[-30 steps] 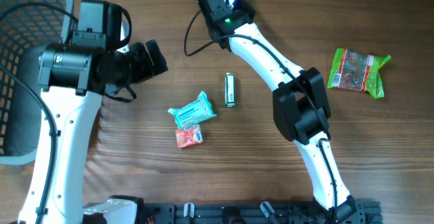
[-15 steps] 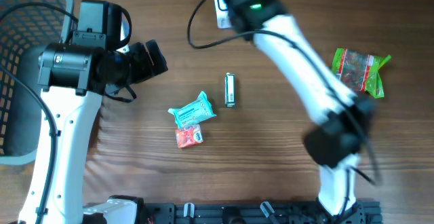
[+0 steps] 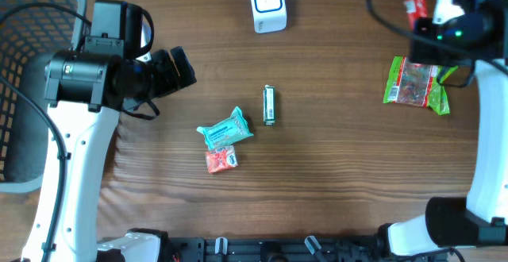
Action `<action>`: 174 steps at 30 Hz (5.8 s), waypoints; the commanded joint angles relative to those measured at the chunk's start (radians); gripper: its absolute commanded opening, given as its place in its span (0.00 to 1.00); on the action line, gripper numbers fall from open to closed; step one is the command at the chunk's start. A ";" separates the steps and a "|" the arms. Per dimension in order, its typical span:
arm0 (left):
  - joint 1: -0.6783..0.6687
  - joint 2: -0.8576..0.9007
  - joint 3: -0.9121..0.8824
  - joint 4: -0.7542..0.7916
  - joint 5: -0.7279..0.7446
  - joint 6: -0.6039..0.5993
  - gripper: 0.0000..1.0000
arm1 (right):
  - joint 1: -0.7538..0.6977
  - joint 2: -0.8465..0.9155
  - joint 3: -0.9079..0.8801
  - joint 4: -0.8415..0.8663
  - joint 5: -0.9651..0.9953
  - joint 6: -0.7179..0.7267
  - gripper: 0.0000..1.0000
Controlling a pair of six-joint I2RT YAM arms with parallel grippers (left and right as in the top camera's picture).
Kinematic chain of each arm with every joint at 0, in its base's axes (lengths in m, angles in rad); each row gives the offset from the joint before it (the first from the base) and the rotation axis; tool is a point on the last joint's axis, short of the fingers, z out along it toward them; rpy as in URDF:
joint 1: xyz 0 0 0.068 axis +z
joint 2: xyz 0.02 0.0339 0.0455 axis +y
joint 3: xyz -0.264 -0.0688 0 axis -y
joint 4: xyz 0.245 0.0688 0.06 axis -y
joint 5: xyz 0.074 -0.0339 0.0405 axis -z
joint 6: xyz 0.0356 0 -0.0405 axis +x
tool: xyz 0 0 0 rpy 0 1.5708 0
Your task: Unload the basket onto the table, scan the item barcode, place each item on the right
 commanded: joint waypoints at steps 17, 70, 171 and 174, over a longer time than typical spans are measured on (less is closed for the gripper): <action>0.006 0.000 0.006 0.000 -0.009 -0.001 1.00 | -0.130 0.026 -0.766 0.507 0.063 0.053 0.69; 0.006 0.000 0.006 0.000 -0.009 -0.001 1.00 | 0.567 0.348 -0.770 1.017 -0.186 0.181 0.41; 0.006 0.000 0.006 0.000 -0.009 -0.001 1.00 | 0.209 0.230 -0.927 1.220 -0.298 0.074 0.13; 0.006 0.000 0.006 0.000 -0.009 -0.001 1.00 | 0.209 0.230 -0.927 1.141 -0.298 0.051 0.13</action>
